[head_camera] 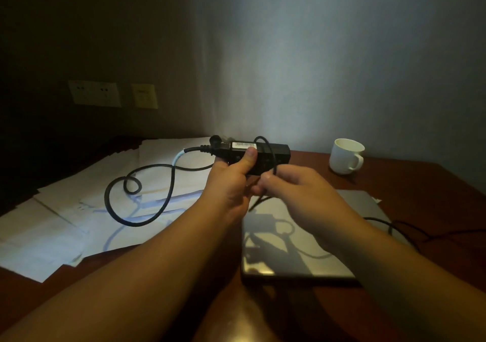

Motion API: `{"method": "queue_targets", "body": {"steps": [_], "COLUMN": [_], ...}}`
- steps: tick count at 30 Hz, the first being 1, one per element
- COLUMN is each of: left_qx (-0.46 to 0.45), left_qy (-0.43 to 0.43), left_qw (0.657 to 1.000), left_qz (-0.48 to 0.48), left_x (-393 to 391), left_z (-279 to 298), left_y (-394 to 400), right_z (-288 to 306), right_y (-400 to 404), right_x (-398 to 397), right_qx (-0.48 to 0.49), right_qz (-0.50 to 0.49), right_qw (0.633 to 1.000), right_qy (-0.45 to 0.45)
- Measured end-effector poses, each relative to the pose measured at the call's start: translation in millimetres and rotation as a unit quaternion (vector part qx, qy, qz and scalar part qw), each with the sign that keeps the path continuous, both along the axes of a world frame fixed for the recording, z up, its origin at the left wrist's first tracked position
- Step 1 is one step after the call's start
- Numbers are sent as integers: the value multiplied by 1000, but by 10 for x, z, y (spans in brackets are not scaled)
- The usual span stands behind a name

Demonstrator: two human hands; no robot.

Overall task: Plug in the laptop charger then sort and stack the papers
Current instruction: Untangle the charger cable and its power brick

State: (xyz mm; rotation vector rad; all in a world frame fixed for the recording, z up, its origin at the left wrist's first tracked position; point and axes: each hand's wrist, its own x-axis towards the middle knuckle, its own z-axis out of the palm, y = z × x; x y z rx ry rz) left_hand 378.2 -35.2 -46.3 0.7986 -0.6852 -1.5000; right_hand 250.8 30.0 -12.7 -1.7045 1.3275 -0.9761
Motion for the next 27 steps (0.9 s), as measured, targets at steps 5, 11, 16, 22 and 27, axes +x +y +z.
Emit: {"method": "queue_targets", "body": {"steps": [5,11,16,22,27], "left_qx": [-35,-38,-44,-45,-35], "left_qy": [-60,-83,-69,-92,-38], "left_qw": [997,995,995,994,998], "left_qz": [20,-45,-59,-33,-32], "left_x": [52,129,126,142,108], "left_z": [-24,-13,36,58,126], "left_y": [9,63,85,36,34], "right_z": [216,265,154,37,-267], "right_y": [-15,-387,-677,-766,-628], "right_x": [-123,-567,-744,-814,-720], "right_qx": [-67,-149,-53,22,49], "right_qz": [-161,-227,-196,-122,-26], "right_qw": [984,953,911,793,773], "right_qy": [39,135,358,597,632]}}
